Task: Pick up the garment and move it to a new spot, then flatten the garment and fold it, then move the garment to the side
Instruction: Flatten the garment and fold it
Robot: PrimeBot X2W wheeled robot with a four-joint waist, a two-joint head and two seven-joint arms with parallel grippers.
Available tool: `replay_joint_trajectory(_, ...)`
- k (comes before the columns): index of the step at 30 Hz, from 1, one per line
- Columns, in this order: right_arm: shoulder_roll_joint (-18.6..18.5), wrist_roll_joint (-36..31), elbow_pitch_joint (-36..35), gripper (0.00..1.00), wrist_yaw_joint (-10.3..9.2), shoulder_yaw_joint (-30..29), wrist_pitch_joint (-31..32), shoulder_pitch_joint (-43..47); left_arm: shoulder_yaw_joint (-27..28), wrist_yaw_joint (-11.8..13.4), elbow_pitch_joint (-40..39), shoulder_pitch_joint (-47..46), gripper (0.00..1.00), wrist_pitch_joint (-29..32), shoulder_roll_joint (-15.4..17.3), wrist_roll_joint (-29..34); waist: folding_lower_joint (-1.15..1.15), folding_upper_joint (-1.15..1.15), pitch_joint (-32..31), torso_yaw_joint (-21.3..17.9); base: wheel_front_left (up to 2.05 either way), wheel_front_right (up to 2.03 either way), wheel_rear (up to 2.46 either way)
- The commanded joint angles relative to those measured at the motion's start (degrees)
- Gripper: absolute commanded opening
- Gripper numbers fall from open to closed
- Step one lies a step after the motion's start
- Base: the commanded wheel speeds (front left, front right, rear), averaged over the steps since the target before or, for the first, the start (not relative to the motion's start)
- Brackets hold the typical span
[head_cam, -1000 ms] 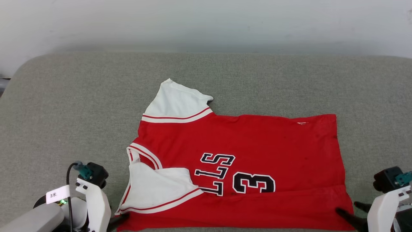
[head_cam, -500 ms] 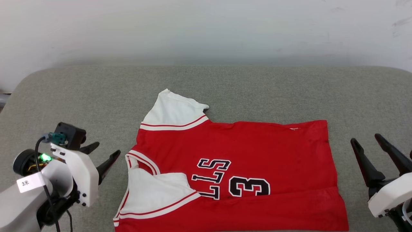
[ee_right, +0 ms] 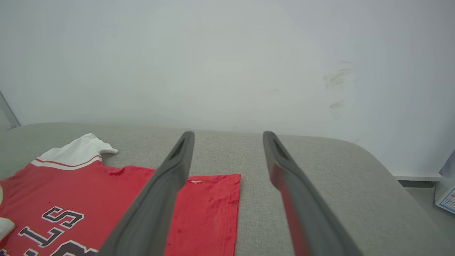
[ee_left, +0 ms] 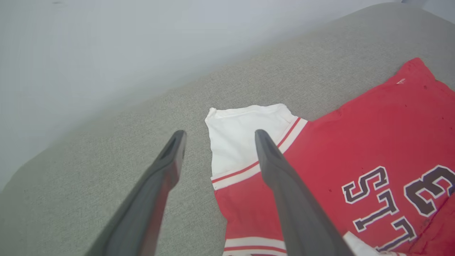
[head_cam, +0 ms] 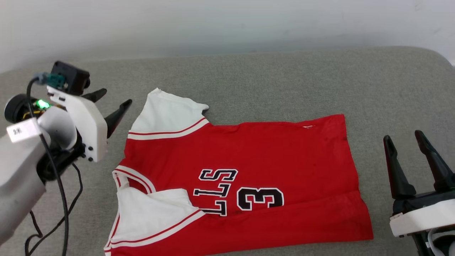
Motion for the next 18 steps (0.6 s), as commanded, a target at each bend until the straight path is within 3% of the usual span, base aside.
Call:
replay_joint_trajectory(1,0.6,-0.7,-0.6,1.0,-0.06,0.4,-0.4,-0.4,-0.5,-1.2,1.5,-2.8,1.0,4.6,-0.6,-1.5,0.0,0.0,2.8,-2.3,0.0,0.0,0.0)
replay_joint_trajectory(10,1.6,-1.3,-1.1,1.0,-0.05,1.3,-1.5,-3.5,-1.6,-3.2,6.7,-14.6,1.0,24.8,-1.2,-5.9,0.0,0.0,9.6,-6.0,0.0,0.0,0.0)
replay_joint_trajectory(15,1.4,-1.0,-0.9,1.0,-0.05,1.8,-2.4,-5.6,-2.6,-2.2,9.6,-20.5,1.0,33.8,-1.5,-5.4,0.0,0.0,14.2,-7.6,0.0,0.0,0.0)
replay_joint_trajectory(18,1.1,-0.8,-0.8,1.0,-0.05,2.3,-2.8,-7.1,-2.7,-1.6,11.3,-23.4,1.0,36.1,-1.8,-4.7,0.0,0.0,16.9,-8.5,0.0,0.0,0.0)
